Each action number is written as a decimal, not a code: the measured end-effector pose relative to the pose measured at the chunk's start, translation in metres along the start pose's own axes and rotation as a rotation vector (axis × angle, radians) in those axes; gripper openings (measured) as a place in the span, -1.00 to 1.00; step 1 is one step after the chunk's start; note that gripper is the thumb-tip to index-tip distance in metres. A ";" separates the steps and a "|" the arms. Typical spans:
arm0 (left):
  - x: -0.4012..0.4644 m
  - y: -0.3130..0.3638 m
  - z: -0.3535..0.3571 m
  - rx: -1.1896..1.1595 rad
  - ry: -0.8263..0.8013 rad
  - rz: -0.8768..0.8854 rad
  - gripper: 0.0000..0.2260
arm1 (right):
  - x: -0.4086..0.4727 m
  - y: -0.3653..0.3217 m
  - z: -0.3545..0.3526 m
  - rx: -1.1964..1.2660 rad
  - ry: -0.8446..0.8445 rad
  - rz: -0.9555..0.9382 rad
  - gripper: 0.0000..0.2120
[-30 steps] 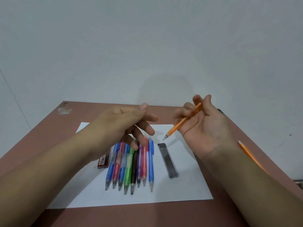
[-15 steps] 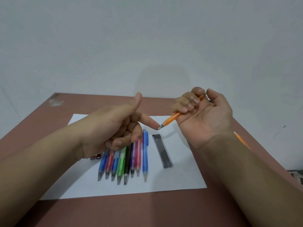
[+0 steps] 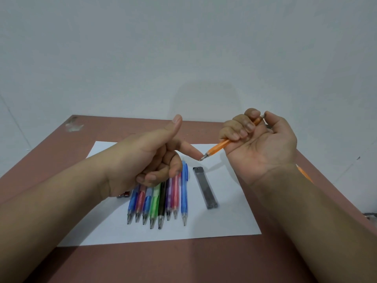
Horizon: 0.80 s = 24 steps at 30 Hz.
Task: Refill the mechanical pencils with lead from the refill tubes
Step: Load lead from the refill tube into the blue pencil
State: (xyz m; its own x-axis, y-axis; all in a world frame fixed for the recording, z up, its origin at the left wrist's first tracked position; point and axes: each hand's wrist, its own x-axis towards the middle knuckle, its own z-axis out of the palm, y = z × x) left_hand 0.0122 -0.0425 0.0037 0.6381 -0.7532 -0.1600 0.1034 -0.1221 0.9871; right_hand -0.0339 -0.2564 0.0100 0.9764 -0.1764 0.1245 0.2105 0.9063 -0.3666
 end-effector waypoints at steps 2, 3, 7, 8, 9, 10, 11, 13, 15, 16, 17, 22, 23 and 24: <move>0.000 0.000 0.000 -0.003 0.001 0.000 -0.31 | 0.000 0.000 0.000 0.002 -0.004 0.000 -0.64; 0.000 0.000 0.000 -0.005 0.001 0.001 -0.31 | 0.000 0.001 0.000 0.003 -0.004 -0.001 -0.64; 0.000 0.000 0.001 -0.014 0.005 -0.007 -0.32 | 0.000 0.000 0.000 0.001 -0.005 -0.007 -0.65; 0.000 0.001 0.001 -0.015 0.012 -0.011 -0.32 | 0.000 0.000 0.000 0.001 -0.007 -0.007 -0.65; 0.000 0.001 0.001 -0.018 0.017 -0.014 -0.32 | 0.000 0.000 0.000 -0.001 -0.011 -0.007 -0.65; 0.000 0.002 0.001 -0.022 0.018 -0.014 -0.32 | 0.000 0.000 0.000 -0.005 -0.014 -0.008 -0.66; 0.000 0.002 0.001 -0.025 0.018 -0.014 -0.32 | 0.000 0.000 0.000 -0.012 -0.017 -0.010 -0.67; 0.000 0.001 0.000 -0.020 0.011 -0.011 -0.32 | -0.001 0.000 0.000 -0.027 -0.026 -0.009 -0.66; 0.000 0.000 0.000 -0.014 -0.001 -0.011 -0.31 | -0.002 0.001 0.001 -0.038 -0.030 -0.004 -0.65; 0.000 0.000 -0.001 -0.014 -0.004 -0.011 -0.31 | -0.002 0.001 0.001 -0.041 -0.029 -0.003 -0.64; 0.000 0.000 0.000 -0.014 -0.006 -0.010 -0.31 | -0.002 0.001 0.001 -0.042 -0.029 -0.002 -0.64; 0.000 0.000 0.001 -0.019 0.004 -0.013 -0.32 | -0.002 0.001 0.001 -0.053 -0.030 -0.005 -0.63; 0.000 0.000 0.001 -0.021 0.004 -0.012 -0.32 | -0.002 0.001 0.001 -0.053 -0.030 -0.009 -0.64; 0.000 0.000 0.000 -0.023 0.005 -0.011 -0.32 | -0.002 0.001 0.001 -0.052 -0.028 -0.015 -0.64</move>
State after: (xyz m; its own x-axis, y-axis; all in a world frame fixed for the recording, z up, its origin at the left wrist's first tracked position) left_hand 0.0120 -0.0427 0.0040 0.6404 -0.7488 -0.1708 0.1283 -0.1150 0.9850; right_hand -0.0357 -0.2550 0.0102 0.9716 -0.1781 0.1557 0.2277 0.8822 -0.4121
